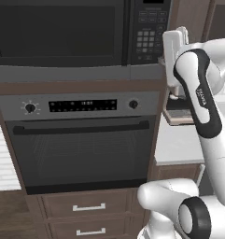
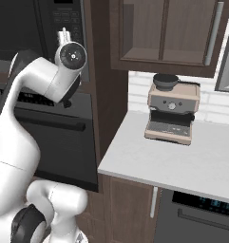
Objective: Open the microwave, place the bowl with waffle inside the microwave, then close the microwave door and turn it on.
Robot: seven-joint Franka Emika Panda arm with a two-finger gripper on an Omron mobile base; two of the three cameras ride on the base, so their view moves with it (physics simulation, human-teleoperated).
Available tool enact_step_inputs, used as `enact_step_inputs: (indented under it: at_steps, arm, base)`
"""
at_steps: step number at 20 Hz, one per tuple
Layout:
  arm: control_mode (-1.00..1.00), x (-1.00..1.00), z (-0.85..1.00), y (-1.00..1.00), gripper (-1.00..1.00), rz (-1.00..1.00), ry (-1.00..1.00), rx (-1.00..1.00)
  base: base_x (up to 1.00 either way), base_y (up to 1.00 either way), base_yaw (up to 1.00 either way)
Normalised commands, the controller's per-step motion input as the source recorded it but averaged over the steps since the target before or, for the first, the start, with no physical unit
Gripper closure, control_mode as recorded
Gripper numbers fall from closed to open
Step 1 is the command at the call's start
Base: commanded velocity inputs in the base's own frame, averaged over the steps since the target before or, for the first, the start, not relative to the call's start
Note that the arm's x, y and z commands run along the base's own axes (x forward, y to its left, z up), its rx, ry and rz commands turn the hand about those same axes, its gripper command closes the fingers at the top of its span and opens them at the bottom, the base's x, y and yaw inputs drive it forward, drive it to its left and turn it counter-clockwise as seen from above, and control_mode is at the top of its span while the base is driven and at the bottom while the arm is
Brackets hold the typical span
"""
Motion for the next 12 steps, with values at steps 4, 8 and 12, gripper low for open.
enact_step_inputs:
  at_steps: [4,8,12]
  arm:
    - [-1.0,0.51,0.0,0.05,1.0,0.0,-0.01,0.0]
    - [-1.0,0.57,-0.12,0.21,1.0,0.0,0.0,0.0]
    - [-1.0,0.71,-0.22,0.21,1.0,0.0,-0.02,0.0]
  base:
    - [0.0,0.0,0.0]
    - [0.0,0.0,0.0]
    - [0.0,0.0,0.0]
